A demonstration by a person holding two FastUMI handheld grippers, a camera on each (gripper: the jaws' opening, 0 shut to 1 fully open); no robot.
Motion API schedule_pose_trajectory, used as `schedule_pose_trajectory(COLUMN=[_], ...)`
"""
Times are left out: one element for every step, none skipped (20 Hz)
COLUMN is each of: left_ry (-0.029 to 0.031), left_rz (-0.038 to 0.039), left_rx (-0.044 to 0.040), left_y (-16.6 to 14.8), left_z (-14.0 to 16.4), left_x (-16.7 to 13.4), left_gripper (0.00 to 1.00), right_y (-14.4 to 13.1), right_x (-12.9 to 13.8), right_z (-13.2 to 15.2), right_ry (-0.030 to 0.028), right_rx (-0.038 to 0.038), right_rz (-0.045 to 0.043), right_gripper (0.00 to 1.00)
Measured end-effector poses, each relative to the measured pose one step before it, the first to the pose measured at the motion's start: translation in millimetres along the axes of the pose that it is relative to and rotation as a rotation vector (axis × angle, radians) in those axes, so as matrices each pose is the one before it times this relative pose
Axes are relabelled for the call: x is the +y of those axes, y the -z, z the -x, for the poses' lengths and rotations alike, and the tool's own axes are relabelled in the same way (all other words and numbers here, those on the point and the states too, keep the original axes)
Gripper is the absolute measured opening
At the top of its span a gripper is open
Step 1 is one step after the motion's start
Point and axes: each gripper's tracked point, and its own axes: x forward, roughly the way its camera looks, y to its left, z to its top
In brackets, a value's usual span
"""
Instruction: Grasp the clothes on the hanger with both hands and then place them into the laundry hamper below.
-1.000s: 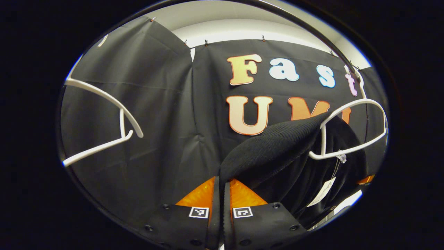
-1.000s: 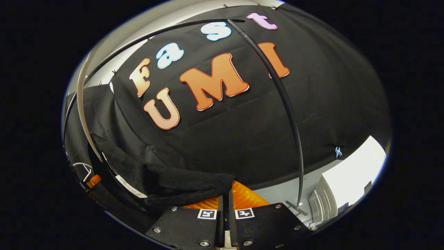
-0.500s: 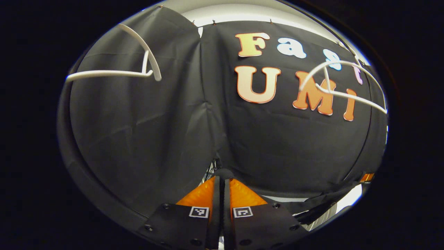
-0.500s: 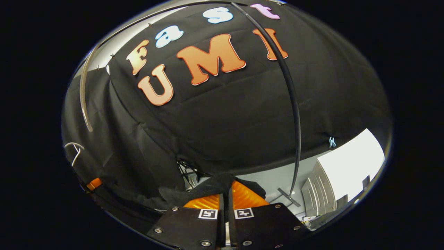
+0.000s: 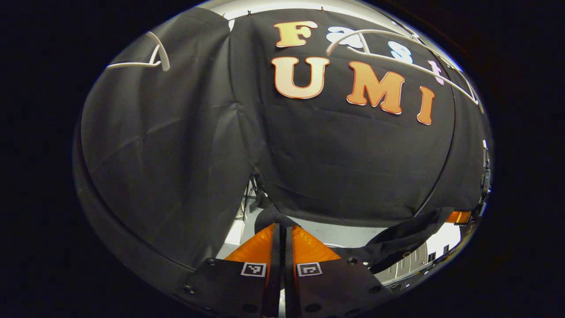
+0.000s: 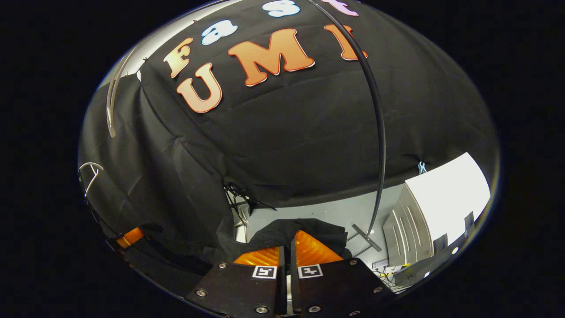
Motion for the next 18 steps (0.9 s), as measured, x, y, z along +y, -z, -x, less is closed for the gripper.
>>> schedule_pose_trajectory(left_ry=[0.01297,0.01297,0.01499,0.01404,0.01164,0.00726,-0.00065,0.00987,0.01231,0.01414,0.00889,0.00087,-0.00060,0.00221,0.00307,0.00212,-0.00772,-0.01313], left_rz=[-0.00197,-0.00154,-0.00071,-0.00180,-0.00263,-0.00715,-0.01276,-0.00796,-0.00090,0.00359,0.00331,0.00056,-0.00236,-0.00177,0.00244,0.00496,0.00372,0.00162], left_rx=[0.01876,0.02268,0.01832,0.01765,0.02149,0.02502,0.02248,0.01482,0.01779,0.01700,0.01855,0.02226,0.01890,0.01678,0.02335,0.02838,0.02307,0.01836], left_y=[7.20,9.45,5.97,10.55,9.07,9.41,8.99,9.01,4.80,7.11,6.58,8.32,6.43,7.68,9.01,11.24,7.76,7.39], left_z=[-3.79,-5.90,-2.79,-2.06,-4.76,-3.16,-3.13,-1.23,-1.17,-2.78,-5.38,-1.69,-2.44,-2.71,-2.62,-3.54,-3.64,-4.59], left_x=[-7.96,-8.36,-7.74,-8.36,-8.29,-5.62,-4.16,-6.94,-7.14,-4.81,-3.00,-2.48,-2.84,-0.62,-2.09,-0.88,2.68,3.67], left_gripper=[0.12,0.12,0.12,0.11,0.12,0.11,0.12,0.12,0.12,0.12,0.12,0.12,0.12,0.12,0.14,0.14,0.12,0.11], right_y=[7.36,5.39,4.81,6.30,6.84,7.19,5.53,5.96,6.61,7.19,6.43,6.01,7.35,5.71,7.02,6.68,5.21,5.76], right_x=[1.51,1.79,3.16,3.10,3.21,3.67,2.87,3.00,2.95,3.07,3.83,3.16,2.08,2.86,1.33,0.11,-0.95,-0.82], right_z=[-1.17,-2.13,-1.25,-2.49,-2.44,-2.76,-2.51,-3.59,-2.07,-3.54,-3.09,-3.54,-3.52,-2.35,-3.08,-4.91,-4.23,-3.96], right_ry=[-0.00003,-0.00084,-0.00292,-0.00393,-0.00139,-0.00135,0.00277,0.00130,-0.00148,-0.00315,-0.00355,-0.00350,-0.00083,-0.00046,0.00368,0.00493,0.00691,0.00609], right_rx=[0.01127,0.01036,0.01199,0.01130,0.01300,0.01359,0.01450,0.01466,0.01273,0.01266,0.01504,0.01597,0.01774,0.01637,0.01390,0.01424,0.01508,0.01552], right_rz=[0.00611,0.00477,0.00424,0.00476,0.00846,0.01147,0.01377,0.01376,0.01182,0.00951,0.00770,0.00577,0.00352,0.00510,0.00807,0.00962,0.00901,0.00897], right_gripper=[0.03,0.03,0.03,0.03,0.03,0.03,0.03,0.04,0.04,0.04,0.04,0.04,0.05,0.05,0.05,0.05,0.06,0.14])
